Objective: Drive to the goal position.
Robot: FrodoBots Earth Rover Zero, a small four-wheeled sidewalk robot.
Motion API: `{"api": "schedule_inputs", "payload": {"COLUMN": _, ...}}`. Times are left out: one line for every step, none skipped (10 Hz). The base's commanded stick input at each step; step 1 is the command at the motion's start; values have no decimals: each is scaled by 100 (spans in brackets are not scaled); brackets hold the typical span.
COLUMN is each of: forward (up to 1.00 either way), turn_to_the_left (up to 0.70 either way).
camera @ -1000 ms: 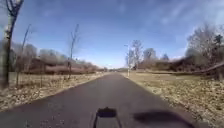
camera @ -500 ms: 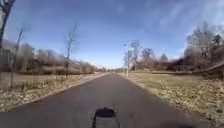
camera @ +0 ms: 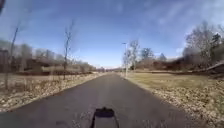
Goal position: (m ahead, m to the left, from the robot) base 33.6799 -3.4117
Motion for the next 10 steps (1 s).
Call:
{"api": "schedule_inputs", "payload": {"forward": 100, "turn_to_the_left": 7}}
{"api": "schedule_inputs", "payload": {"forward": 100, "turn_to_the_left": 7}}
{"api": "schedule_inputs", "payload": {"forward": 100, "turn_to_the_left": 7}}
{"api": "schedule_inputs", "payload": {"forward": 100, "turn_to_the_left": 7}}
{"api": "schedule_inputs", "payload": {"forward": 100, "turn_to_the_left": 7}}
{"api": "schedule_inputs", "payload": {"forward": 100, "turn_to_the_left": 7}}
{"api": "schedule_inputs", "payload": {"forward": 100, "turn_to_the_left": 7}}
{"api": "schedule_inputs", "payload": {"forward": 100, "turn_to_the_left": 7}}
{"api": "schedule_inputs", "payload": {"forward": 100, "turn_to_the_left": 7}}
{"api": "schedule_inputs", "payload": {"forward": 100, "turn_to_the_left": 7}}
